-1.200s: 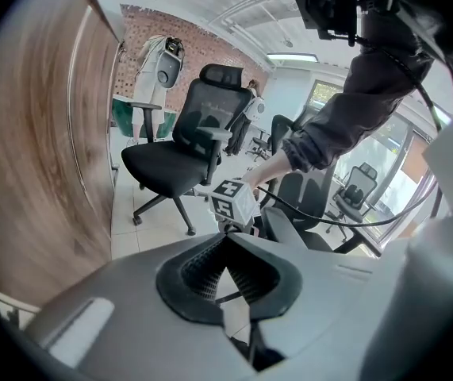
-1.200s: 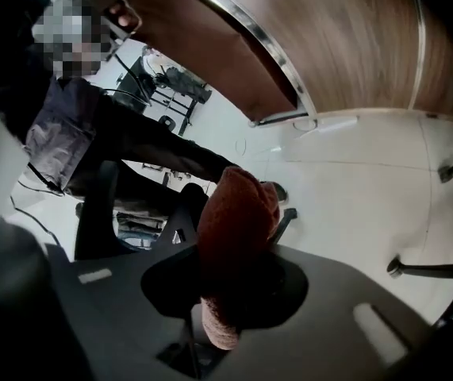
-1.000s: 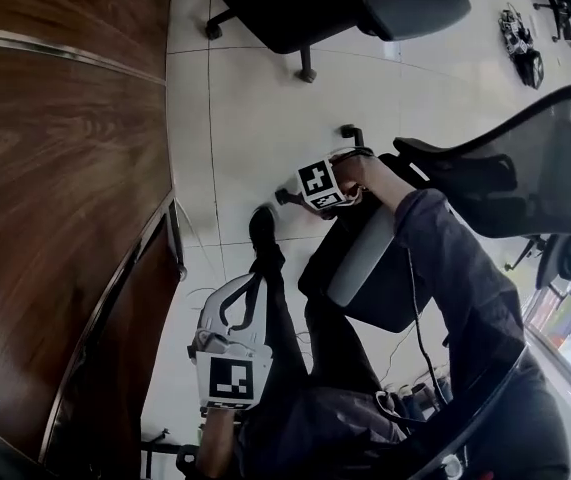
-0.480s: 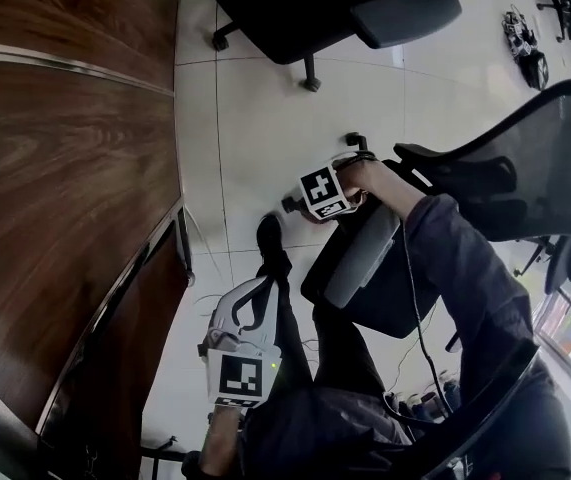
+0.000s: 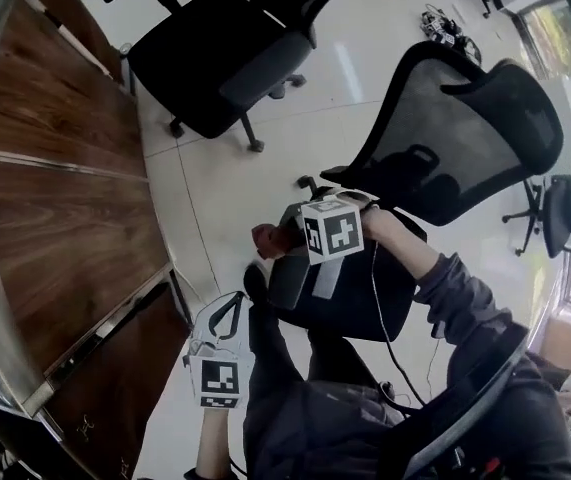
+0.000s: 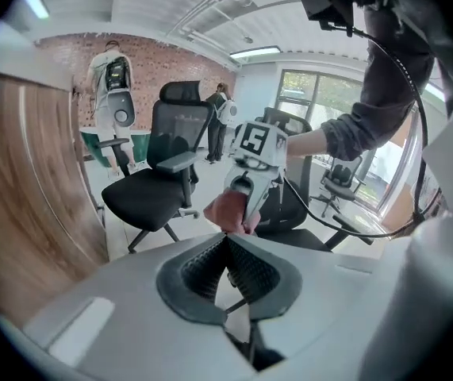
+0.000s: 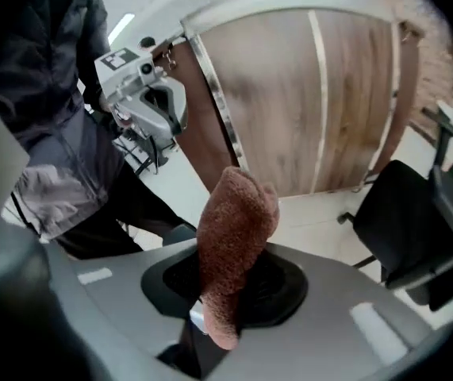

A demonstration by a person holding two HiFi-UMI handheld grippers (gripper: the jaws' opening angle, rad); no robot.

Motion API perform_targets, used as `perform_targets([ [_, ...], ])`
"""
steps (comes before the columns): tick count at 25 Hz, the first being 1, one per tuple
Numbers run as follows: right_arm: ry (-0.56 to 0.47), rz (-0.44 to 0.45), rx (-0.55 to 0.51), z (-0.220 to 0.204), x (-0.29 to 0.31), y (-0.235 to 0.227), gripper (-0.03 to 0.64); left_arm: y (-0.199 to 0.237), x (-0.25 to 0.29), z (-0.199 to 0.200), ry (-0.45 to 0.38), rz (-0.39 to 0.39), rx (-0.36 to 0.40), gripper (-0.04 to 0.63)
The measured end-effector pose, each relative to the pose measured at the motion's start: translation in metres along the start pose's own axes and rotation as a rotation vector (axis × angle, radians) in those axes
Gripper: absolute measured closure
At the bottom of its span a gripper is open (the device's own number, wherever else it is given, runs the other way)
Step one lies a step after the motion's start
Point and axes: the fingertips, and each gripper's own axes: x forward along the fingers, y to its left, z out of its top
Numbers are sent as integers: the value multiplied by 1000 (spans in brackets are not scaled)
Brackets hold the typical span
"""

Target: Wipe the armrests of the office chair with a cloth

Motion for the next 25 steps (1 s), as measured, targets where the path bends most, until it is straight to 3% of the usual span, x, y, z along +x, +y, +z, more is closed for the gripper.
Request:
perform_targets([
  [4,-251,-270,249,-21,-76,58,528,-47,-5,33,-17,-44,122,580],
  [8,-475,-478,436,-43,-128,155,528,-125,-17,51,-11,-96,225,581],
  [14,-687,-816,653,-86,-186,270,526,-247,-16,82,-41,-218,391,580],
  [21,-716,-1211,788,-171,-240,372,526,-385,-14,106,-101,-352,522,580],
  [25,-678,-1328,802,-199,-257,406,526,-432,-14,106,-108,-408,575,580],
])
